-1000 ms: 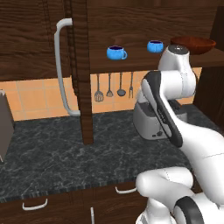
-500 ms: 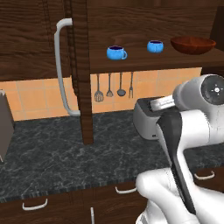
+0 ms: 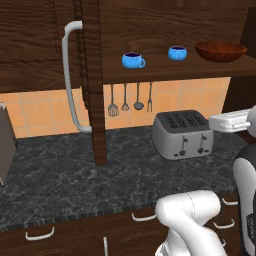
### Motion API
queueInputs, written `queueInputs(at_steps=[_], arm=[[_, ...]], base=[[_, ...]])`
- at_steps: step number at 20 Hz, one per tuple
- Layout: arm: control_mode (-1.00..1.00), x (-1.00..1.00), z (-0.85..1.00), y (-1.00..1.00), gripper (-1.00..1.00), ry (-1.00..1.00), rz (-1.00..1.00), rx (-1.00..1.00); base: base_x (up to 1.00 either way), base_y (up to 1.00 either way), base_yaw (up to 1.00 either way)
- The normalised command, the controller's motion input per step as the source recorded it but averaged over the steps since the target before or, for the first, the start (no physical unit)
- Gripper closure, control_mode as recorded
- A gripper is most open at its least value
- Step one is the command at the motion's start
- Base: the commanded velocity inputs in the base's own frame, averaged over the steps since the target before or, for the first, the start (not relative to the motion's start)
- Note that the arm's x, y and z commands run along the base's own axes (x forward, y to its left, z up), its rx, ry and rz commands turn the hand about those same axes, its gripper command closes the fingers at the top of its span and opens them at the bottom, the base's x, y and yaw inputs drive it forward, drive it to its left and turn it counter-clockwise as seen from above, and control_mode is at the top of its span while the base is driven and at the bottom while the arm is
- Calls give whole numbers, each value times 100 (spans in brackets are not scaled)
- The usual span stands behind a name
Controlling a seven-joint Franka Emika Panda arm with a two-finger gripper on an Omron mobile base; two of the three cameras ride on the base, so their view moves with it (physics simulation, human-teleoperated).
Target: Gather all objects into one cabinet and sort the glasses and bowls to opposite sides.
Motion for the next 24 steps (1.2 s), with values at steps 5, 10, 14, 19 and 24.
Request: queueInputs(at_steps=[5, 10, 14, 19, 24], arm=[[100, 0, 0, 3, -100, 0, 0, 4], [100, 0, 0, 0, -100, 0, 0, 0], [100, 0, 0, 0, -100, 0, 0, 0], [100, 0, 0, 0, -100, 0, 0, 0], [100, 0, 0, 0, -100, 0, 0, 0]], base=[[-1, 3, 0], [-50, 22, 0], [-58, 9, 0], [-58, 6, 19], [-60, 1, 49]])
